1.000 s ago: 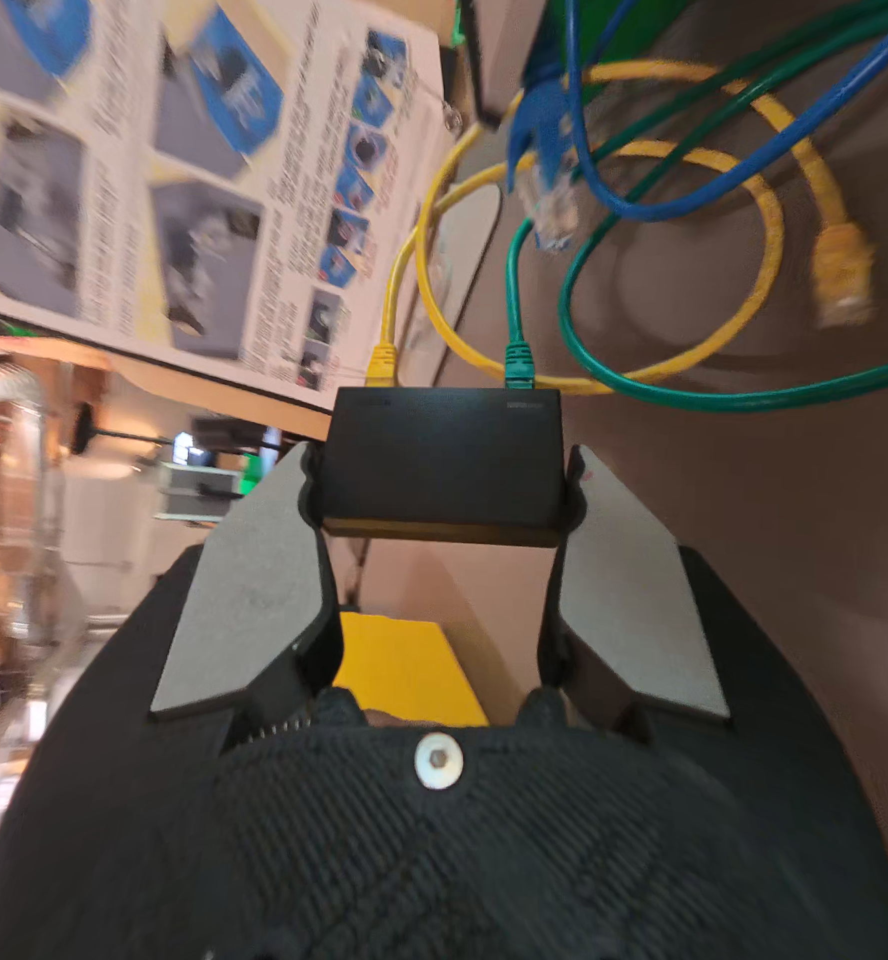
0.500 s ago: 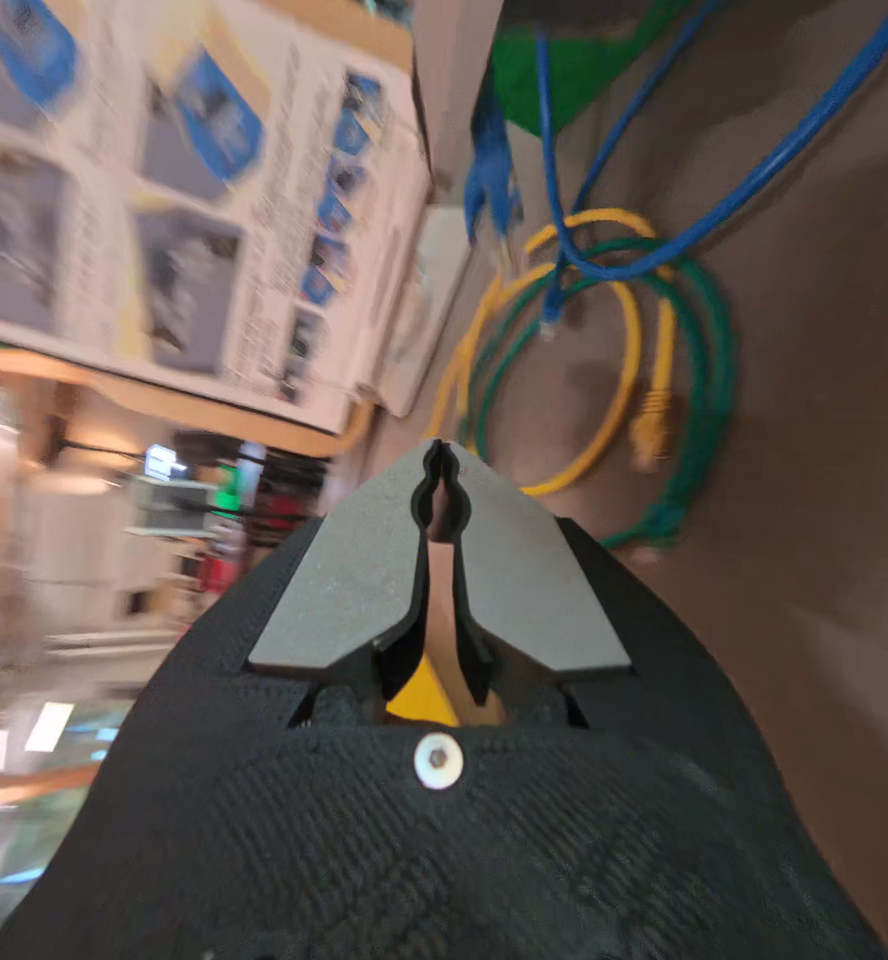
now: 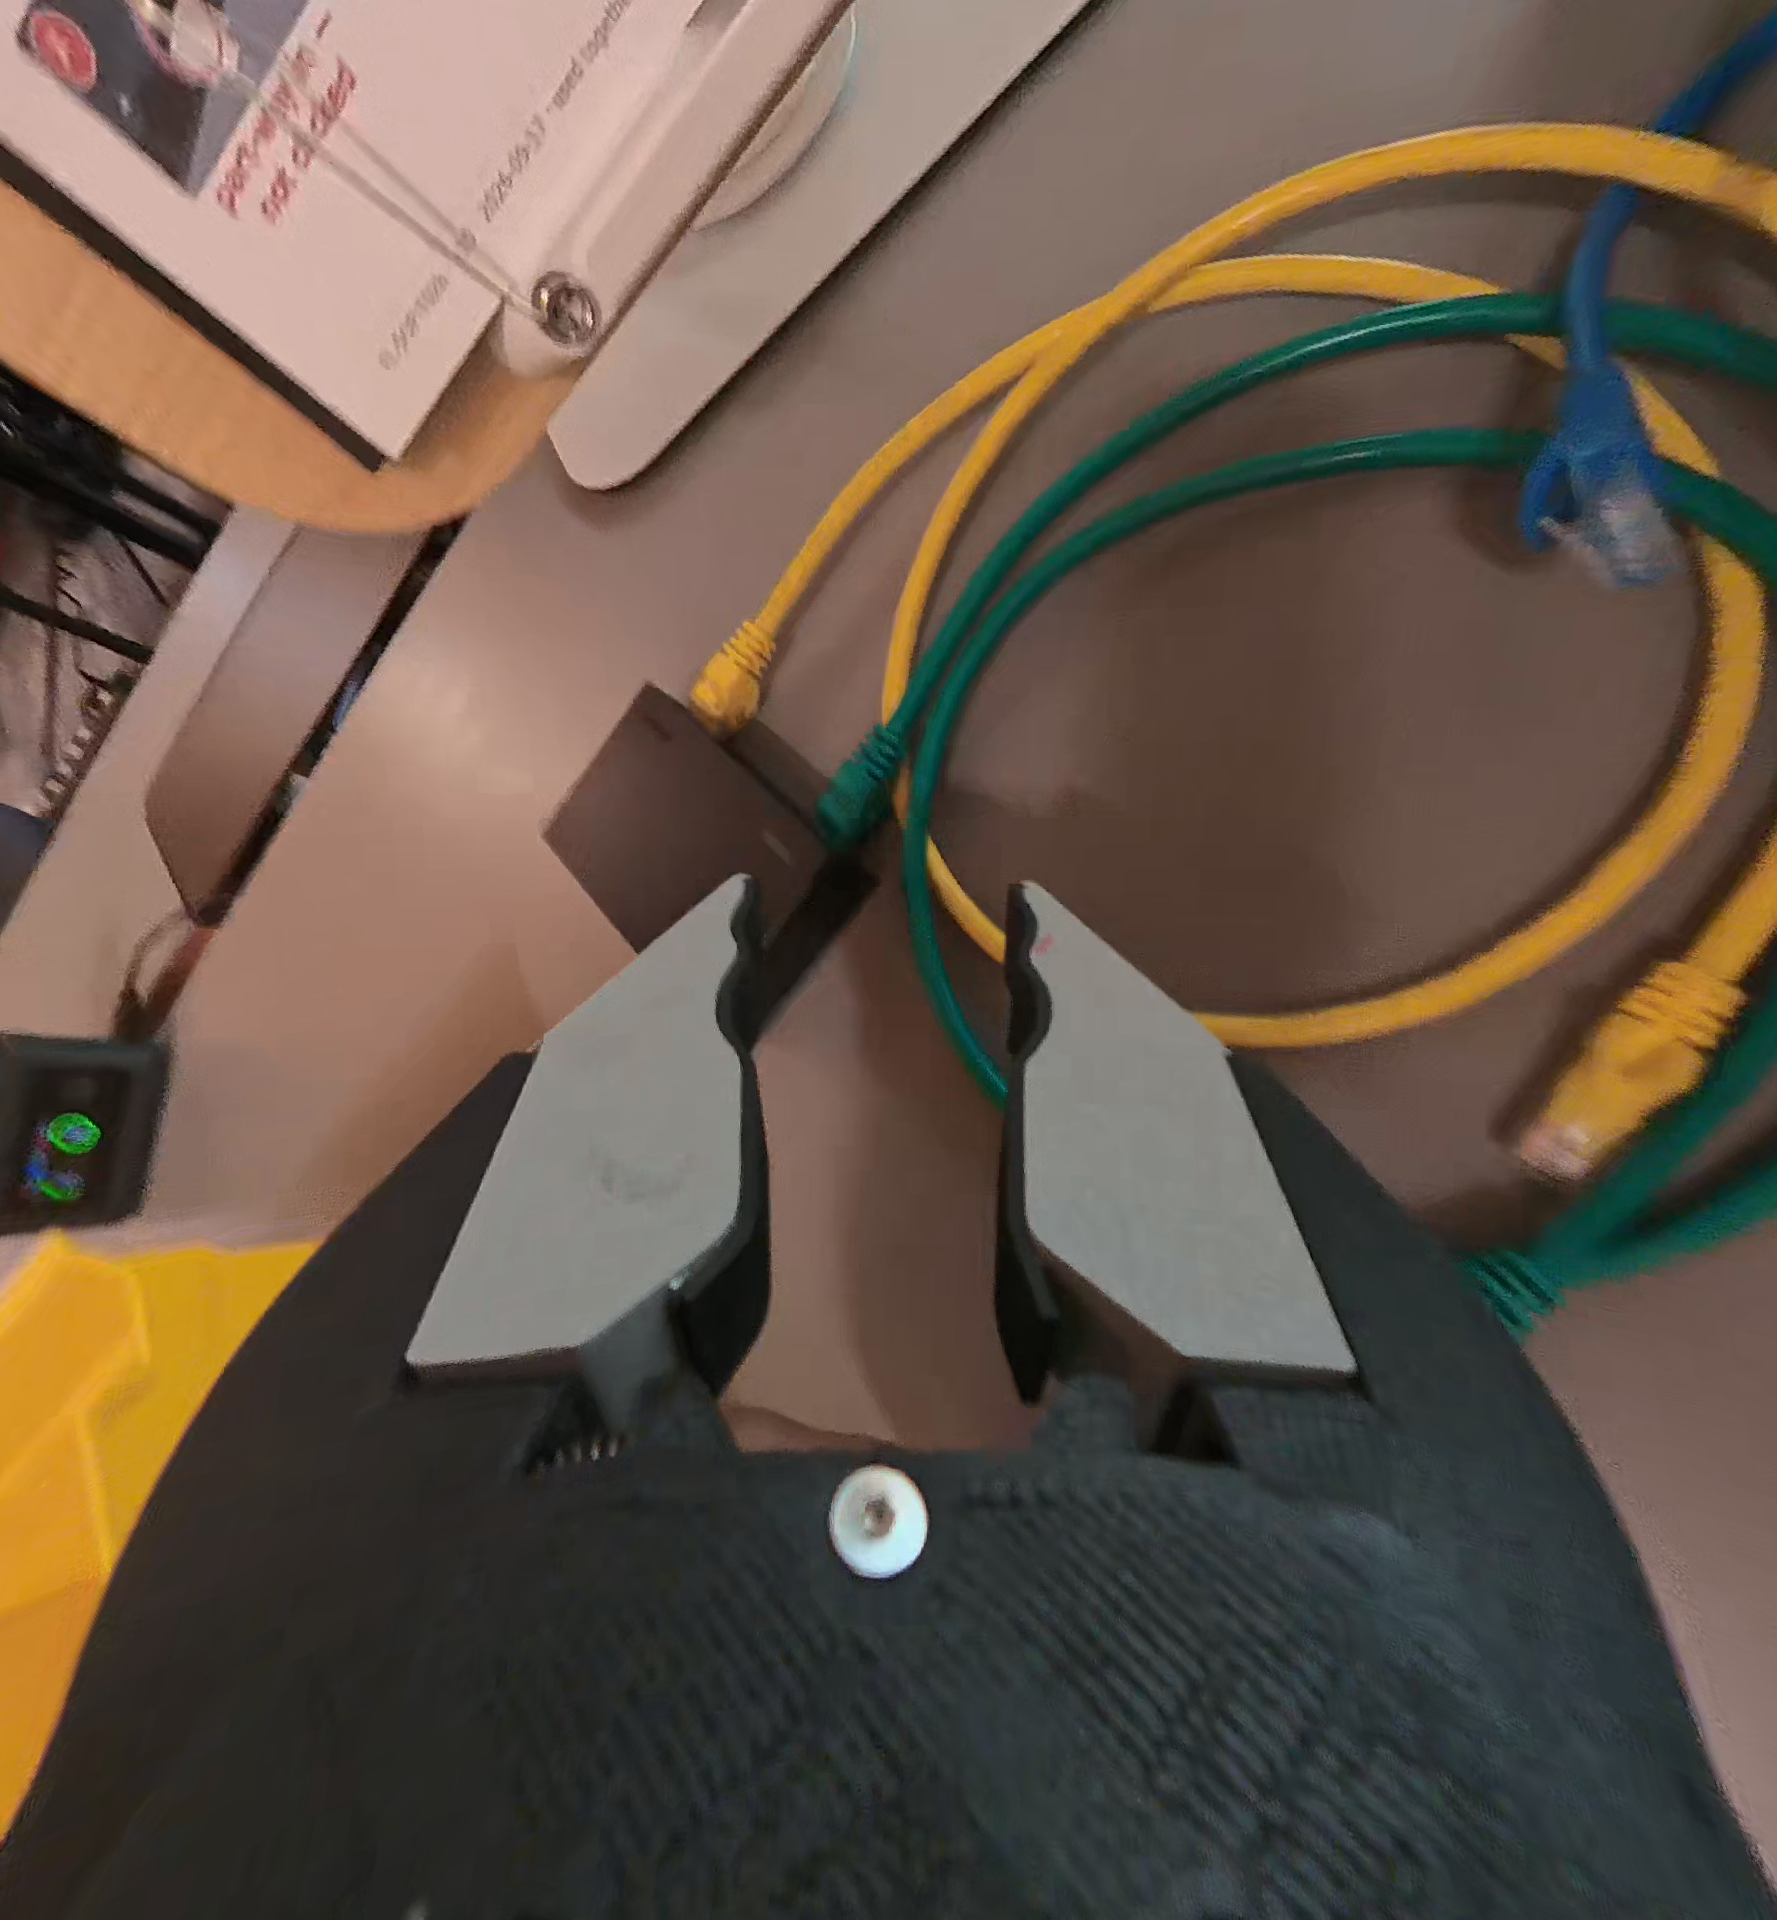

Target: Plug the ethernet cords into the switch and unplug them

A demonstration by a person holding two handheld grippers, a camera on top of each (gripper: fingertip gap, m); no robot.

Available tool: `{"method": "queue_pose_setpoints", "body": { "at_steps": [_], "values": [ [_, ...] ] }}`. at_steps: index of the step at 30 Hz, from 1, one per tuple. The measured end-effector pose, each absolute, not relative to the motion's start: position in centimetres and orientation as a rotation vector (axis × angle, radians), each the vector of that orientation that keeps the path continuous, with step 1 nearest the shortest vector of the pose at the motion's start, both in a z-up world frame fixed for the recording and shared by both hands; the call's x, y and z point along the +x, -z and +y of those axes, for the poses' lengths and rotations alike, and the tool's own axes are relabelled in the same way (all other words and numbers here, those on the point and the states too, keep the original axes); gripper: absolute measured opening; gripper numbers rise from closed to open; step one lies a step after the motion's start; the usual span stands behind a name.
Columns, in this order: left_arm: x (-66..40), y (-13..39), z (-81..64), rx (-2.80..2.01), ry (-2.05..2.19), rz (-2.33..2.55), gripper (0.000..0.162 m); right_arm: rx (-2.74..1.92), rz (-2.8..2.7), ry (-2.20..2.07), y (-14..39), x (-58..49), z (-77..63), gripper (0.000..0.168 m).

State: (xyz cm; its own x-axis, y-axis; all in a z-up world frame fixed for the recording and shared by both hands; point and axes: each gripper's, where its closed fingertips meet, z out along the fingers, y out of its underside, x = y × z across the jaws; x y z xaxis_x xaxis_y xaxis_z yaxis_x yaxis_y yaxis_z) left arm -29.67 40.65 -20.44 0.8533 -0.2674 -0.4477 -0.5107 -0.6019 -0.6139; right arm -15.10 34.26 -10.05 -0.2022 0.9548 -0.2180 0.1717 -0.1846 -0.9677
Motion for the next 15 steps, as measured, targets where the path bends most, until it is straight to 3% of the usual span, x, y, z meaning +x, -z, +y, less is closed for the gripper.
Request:
{"method": "queue_pose_setpoints", "body": {
  "at_steps": [6, 11, 15],
  "values": [
    [-30.8, 21.9, 44.0, -2.239, -0.636, 0.881, 0.041, -1.354, -1.324, -1.509, 9.0, -14.5, 34.9, 0.001],
    [-30.0, 22.1, 45.2, -2.362, -0.331, 0.921, 0.019, -1.340, -1.317, -1.536, 8.7, -14.4, 34.8, 0.001],
    [-29.3, 23.2, 45.7, -2.479, -0.096, 0.860, 0.027, -1.327, -1.336, -1.539, 8.6, -14.5, 34.3, 0.001]
  ]
}}
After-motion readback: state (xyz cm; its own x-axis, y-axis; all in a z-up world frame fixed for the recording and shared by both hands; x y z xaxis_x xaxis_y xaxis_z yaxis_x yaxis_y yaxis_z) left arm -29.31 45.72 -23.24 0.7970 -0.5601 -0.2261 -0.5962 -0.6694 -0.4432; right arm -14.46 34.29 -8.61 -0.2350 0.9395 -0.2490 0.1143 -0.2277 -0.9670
